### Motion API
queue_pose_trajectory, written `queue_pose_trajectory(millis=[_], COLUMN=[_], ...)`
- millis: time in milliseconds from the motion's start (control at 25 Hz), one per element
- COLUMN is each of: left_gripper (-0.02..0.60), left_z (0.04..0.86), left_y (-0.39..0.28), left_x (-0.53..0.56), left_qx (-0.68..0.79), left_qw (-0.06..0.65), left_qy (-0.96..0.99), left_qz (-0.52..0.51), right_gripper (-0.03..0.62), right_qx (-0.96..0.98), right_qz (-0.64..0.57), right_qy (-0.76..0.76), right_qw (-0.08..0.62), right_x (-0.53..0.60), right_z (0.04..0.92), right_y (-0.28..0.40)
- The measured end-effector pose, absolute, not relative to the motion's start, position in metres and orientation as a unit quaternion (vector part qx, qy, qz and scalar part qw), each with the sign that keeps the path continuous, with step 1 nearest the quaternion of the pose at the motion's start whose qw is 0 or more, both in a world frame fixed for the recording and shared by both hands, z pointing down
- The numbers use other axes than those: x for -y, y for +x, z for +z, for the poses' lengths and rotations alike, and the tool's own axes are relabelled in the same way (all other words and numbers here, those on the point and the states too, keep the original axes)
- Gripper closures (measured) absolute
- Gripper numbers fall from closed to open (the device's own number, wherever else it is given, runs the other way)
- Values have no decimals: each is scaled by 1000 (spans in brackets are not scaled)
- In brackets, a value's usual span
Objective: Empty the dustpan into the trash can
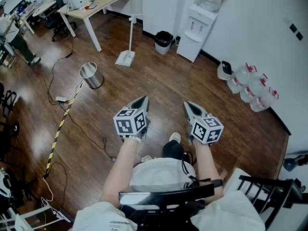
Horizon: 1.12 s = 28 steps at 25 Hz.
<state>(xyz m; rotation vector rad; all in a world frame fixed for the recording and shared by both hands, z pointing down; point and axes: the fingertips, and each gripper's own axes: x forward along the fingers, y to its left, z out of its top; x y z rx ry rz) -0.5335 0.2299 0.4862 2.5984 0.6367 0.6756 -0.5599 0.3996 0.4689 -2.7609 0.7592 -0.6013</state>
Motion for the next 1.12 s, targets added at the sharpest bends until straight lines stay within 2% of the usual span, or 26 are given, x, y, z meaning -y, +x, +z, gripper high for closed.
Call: queue_pose_trajectory(millis=[560,800,1120], left_gripper=[592,592,592], left_z=[498,497,473], left_y=[-499,-460,-388], left_x=[-226,-229,-234], left_qx=[-198,-163,-107], left_qw=[197,193,207], left_qy=[927,933,945], left_qz=[251,255,231], right_gripper=[588,588,588], right_qx=[-281,-305,-359], right_qz=[-217,-225,-225], right_qy=[-927,-916,-898], right_qw=[119,133,116], right_x=[-399,-409,-419], right_z=[483,485,468], right_y=[-516,-461,-373])
